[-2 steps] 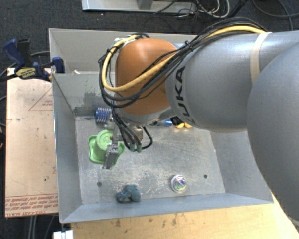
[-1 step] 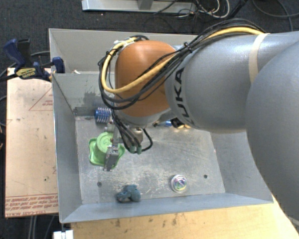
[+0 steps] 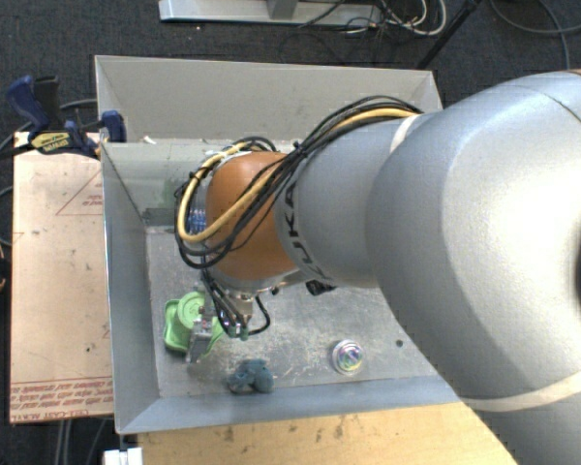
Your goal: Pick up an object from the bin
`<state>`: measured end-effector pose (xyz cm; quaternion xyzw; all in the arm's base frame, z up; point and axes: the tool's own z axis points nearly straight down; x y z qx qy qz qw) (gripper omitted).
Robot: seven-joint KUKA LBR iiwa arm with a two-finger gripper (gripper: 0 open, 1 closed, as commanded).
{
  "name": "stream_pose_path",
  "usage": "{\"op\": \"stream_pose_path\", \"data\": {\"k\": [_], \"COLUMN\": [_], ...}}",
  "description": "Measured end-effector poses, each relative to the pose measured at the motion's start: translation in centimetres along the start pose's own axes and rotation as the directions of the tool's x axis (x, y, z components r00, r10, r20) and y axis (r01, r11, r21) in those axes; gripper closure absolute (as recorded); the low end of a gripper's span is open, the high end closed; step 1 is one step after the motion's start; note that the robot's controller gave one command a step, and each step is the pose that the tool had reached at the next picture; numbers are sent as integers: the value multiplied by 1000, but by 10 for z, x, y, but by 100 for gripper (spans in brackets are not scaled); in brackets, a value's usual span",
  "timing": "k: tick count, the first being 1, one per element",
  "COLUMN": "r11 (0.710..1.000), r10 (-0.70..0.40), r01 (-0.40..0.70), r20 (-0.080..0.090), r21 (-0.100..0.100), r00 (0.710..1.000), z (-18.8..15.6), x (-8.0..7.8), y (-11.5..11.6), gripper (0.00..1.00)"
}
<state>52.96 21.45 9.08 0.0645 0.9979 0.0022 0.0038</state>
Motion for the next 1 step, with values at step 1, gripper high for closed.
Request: {"op": "stream_pose_path", "data": {"k": [1], "r11": [1000], "r10": [26], "r01": [-26], "r20": [2], "r21": [-1], "r00": [1000], "z": [-191], "x": [0], "y": [-10], "gripper": [100]}}
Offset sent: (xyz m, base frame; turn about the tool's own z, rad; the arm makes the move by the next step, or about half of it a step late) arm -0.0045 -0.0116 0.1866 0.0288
